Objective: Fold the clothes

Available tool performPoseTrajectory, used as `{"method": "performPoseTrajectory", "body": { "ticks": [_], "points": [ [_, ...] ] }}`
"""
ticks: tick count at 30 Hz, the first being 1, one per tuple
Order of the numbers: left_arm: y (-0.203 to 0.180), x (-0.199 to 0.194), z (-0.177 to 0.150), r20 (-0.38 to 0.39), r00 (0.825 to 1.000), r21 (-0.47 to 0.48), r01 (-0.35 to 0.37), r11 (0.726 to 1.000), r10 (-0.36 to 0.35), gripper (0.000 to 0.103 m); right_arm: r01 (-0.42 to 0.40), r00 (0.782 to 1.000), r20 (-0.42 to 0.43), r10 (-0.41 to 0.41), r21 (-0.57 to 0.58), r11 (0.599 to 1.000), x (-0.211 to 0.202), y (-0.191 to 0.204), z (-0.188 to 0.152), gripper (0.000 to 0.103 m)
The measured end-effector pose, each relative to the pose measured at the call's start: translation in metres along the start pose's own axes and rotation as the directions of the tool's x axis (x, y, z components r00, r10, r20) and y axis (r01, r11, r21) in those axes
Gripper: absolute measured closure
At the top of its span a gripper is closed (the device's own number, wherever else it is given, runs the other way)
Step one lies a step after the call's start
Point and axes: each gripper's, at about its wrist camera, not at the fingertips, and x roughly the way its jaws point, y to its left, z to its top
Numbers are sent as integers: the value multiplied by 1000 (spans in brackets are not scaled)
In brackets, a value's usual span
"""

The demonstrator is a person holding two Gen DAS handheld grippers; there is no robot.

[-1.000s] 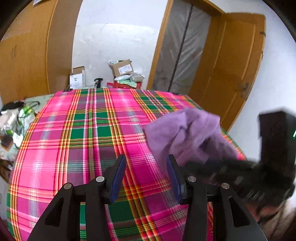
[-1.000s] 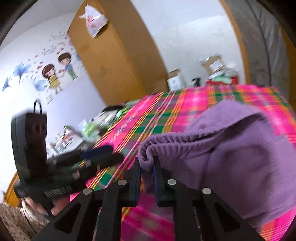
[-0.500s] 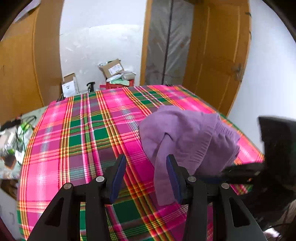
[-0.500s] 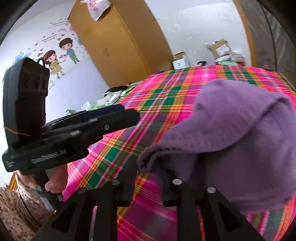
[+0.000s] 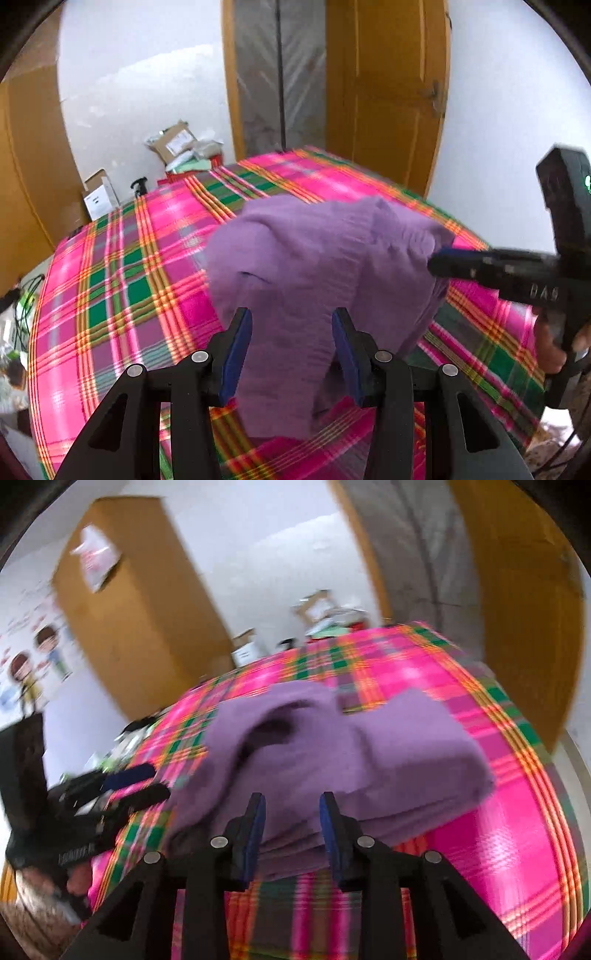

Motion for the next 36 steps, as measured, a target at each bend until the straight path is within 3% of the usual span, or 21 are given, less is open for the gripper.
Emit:
{"method": "performPoseTrajectory", "body": {
  "ticks": [4,12,16,20,26,29,36],
  "points": [
    [-16,9,9,4,1000,32,25,999,-25,56,15,1000,-16,-13,69,997,7,-21,2,65],
    [-32,27,23,-16,1000,52,-19,998,20,56,-22,999,-26,25,95,995,24,-26,12,64],
    [-34,45,26,-47,994,54,-93,994,95,56,-39,999,-29,42,100,994,27,-25,11,64],
    [-24,52,30,-62,991,16,-118,993,118,56,-56,998,-34,60,93,994,31,-25,13,63],
    [-5,60,31,-95,984,-52,-158,986,152,56,-33,999,-21,34,41,999,33,-18,19,77],
    [11,59,30,-97,984,-103,-157,982,147,77,-32,999,-8,32,-7,999,33,-10,26,90],
    [53,40,26,-53,986,-210,-168,963,160,78,-56,997,39,60,-99,994,34,17,46,92]
  ]
}}
